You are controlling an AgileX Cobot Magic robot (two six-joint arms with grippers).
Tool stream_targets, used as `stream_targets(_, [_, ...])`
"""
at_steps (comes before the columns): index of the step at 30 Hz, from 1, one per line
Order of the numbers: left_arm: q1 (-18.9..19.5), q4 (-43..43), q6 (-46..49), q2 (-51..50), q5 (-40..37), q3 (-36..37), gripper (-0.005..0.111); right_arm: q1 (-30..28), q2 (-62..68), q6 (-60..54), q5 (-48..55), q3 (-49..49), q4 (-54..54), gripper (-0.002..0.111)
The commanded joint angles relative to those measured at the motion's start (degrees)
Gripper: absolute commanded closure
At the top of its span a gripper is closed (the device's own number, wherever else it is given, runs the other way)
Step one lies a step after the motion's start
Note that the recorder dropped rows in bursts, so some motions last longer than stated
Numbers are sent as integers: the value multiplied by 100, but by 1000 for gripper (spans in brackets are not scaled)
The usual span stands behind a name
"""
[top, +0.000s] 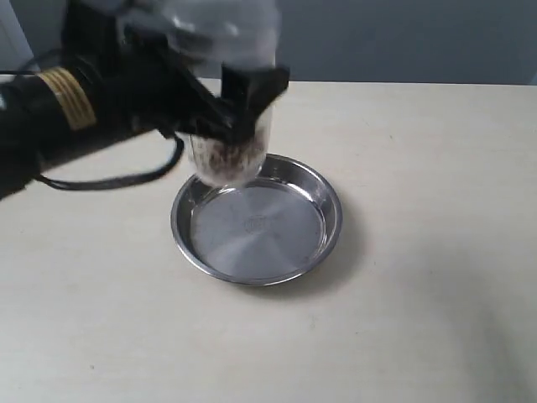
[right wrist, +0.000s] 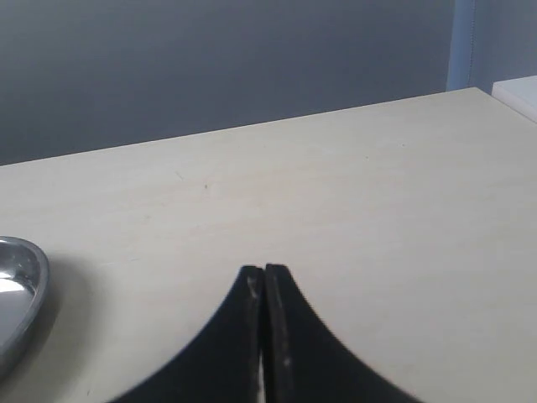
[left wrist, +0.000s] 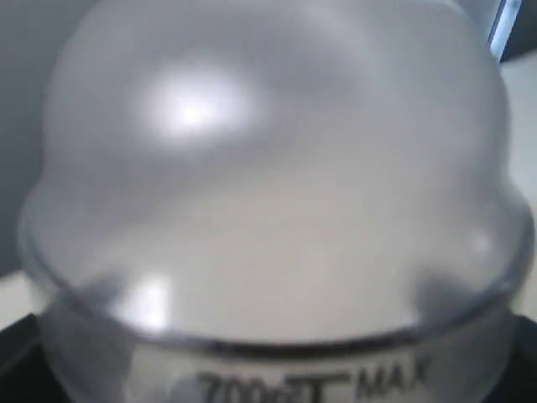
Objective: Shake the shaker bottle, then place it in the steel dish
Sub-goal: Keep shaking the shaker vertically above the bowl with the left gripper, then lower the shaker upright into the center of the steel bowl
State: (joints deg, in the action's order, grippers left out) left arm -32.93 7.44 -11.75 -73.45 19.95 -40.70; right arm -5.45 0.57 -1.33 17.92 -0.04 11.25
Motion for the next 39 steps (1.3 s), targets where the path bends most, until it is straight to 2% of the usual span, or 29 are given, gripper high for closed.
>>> stream_targets(1, [-11,-492,-110,-1054,151,641,107,-24,-28,-8,-44,4,-21,109])
stream_targets(3, [-100,-461,-425,-1181,368,614,107,-24,-28,-8,-44,4,-21,109])
stream_targets(4, [-239,67,-543,-593,800,334,107,-24,-28,-8,-44,4,-21,109])
stream_targets(5, [-287,310,-518,-322,844,169,107,-24,-28,-8,-44,4,-21,109])
stream_targets(6, [-312,452,-433,-94,719,62,107,-24,-28,-8,-44,4,-21,109])
stream_targets(7, [-312,464,-349,-277,515,175,107,-24,-28,-8,-44,4,-21,109])
stream_targets(8, [-181,62,-24,-936,337,358,107,-24,-28,-8,-44,4,-21,109])
stream_targets(9, [-131,-197,-39,-1090,355,330,107,-24,-28,-8,-44,4,-21,109])
stream_targets(14, [-160,491,-128,-33,538,-402,107,-24,-28,-8,-44,4,-21,109])
stream_targets(15, [-150,204,-128,-189,76,-188,107,-24,-28,-8,-44,4,-21,109])
stream_targets(16, [-150,179,-128,-527,-54,28,107,-24,-28,-8,-44,4,-21,109])
stream_targets(17, [-150,-218,-179,-1166,34,435,107,-24,-28,-8,-44,4,-21,109])
stream_targets(18, [-175,-267,-346,-1202,128,448,107,-24,-28,-8,-44,4,-21,109])
stream_targets(19, [-209,-69,-433,-837,503,317,107,-24,-28,-8,-44,4,-21,109])
stream_targets(21, [-209,410,-399,-210,766,-49,107,-24,-28,-8,-44,4,-21,109])
stream_targets(23, [-196,414,-341,72,473,-265,107,-24,-28,-8,-44,4,-21,109])
stream_targets(25, [-196,372,-252,-297,48,52,107,-24,-28,-8,-44,4,-21,109])
stream_targets(27, [-196,120,-266,-898,111,278,107,-24,-28,-8,-44,4,-21,109])
stream_targets(28, [-208,-33,-282,-869,341,185,107,-24,-28,-8,-44,4,-21,109])
stream_targets(30, [-219,418,-253,-241,767,-235,107,-24,-28,-8,-44,4,-21,109])
stream_targets(32, [-219,381,-214,-56,491,-386,107,-12,-28,-8,-44,4,-4,109])
stream_targets(33, [-201,256,-194,-523,47,-83,107,-23,-28,-8,-44,4,1,109])
stream_targets(34, [-169,128,-194,-892,-65,128,107,-23,-28,-8,-44,4,1,109])
stream_targets(35, [-139,-229,-329,-1329,-8,322,107,-23,-28,-8,-44,4,1,109])
stream_targets(39, [-207,-77,-474,-1121,833,364,107,-23,-28,-8,-44,4,1,109])
